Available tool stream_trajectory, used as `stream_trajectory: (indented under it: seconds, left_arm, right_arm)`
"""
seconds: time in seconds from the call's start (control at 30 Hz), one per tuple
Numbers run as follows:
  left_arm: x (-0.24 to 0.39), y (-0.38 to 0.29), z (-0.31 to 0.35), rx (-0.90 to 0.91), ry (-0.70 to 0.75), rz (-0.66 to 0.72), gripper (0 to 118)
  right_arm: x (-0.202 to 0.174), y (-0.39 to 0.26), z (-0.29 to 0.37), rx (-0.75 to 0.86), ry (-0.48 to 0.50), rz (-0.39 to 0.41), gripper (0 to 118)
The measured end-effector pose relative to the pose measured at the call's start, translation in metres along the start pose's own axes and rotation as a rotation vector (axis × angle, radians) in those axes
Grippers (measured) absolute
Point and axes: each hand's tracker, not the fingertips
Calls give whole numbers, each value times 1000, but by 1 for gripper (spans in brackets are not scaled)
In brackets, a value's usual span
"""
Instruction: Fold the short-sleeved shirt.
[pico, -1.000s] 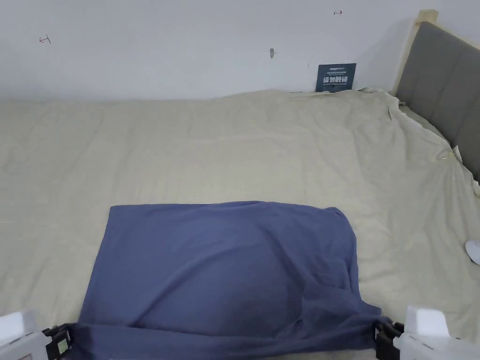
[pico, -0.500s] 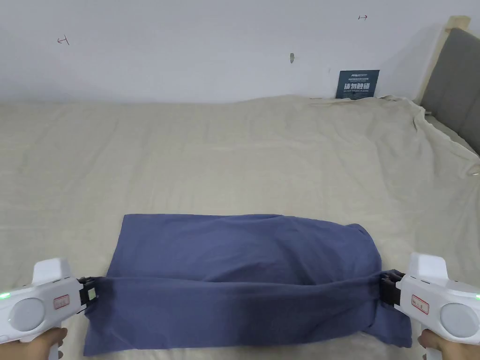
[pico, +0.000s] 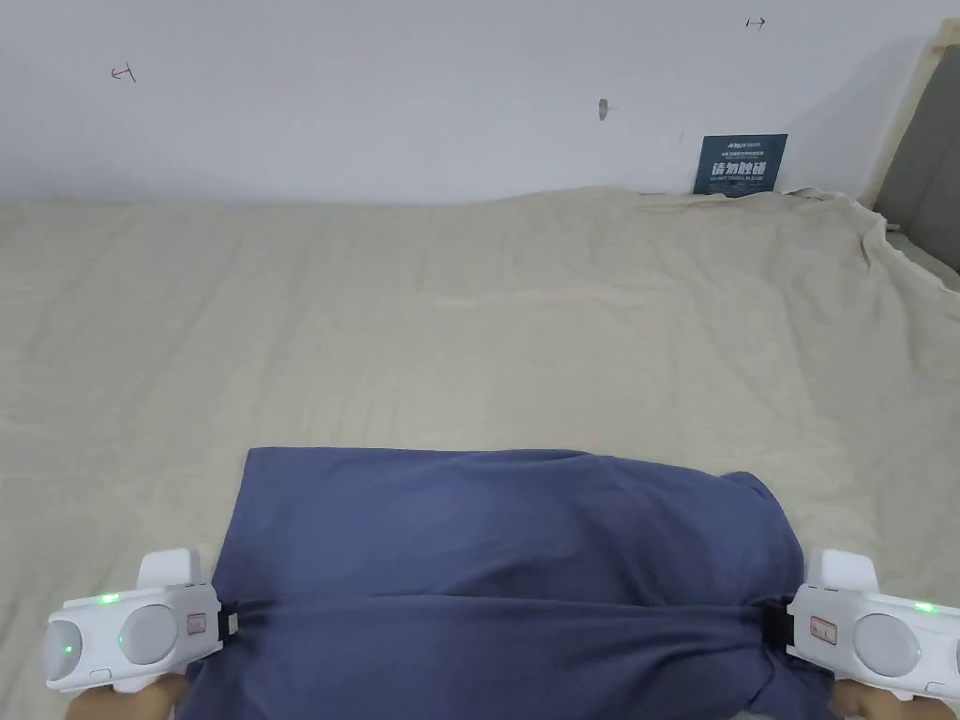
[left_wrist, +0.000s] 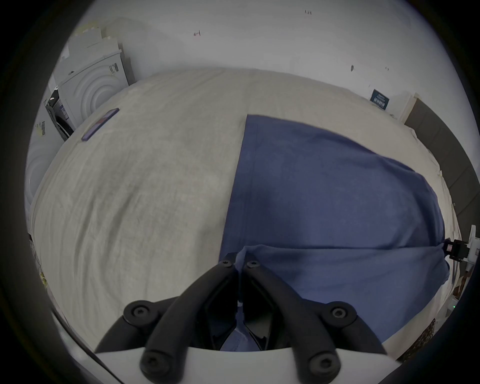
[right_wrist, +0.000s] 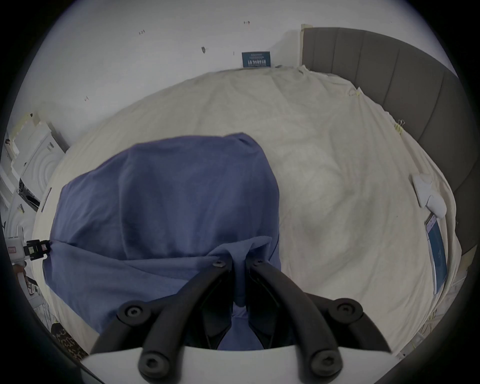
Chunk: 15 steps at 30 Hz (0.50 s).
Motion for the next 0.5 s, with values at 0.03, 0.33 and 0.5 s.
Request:
stream_trajectory:
  seconds: [0.03,0.33,0.5]
  left_arm:
    - [0,0,3,6,-1,2,12]
    - [7,12,68,117,-43,2,115]
    - [7,8,127,262,-90,13,115]
  right_arm:
    - [-1,-2,2,0,-1,-2,12]
    - [-6,9,87,247,-1,45,100]
    - [-7,7,160,429,53,72,100]
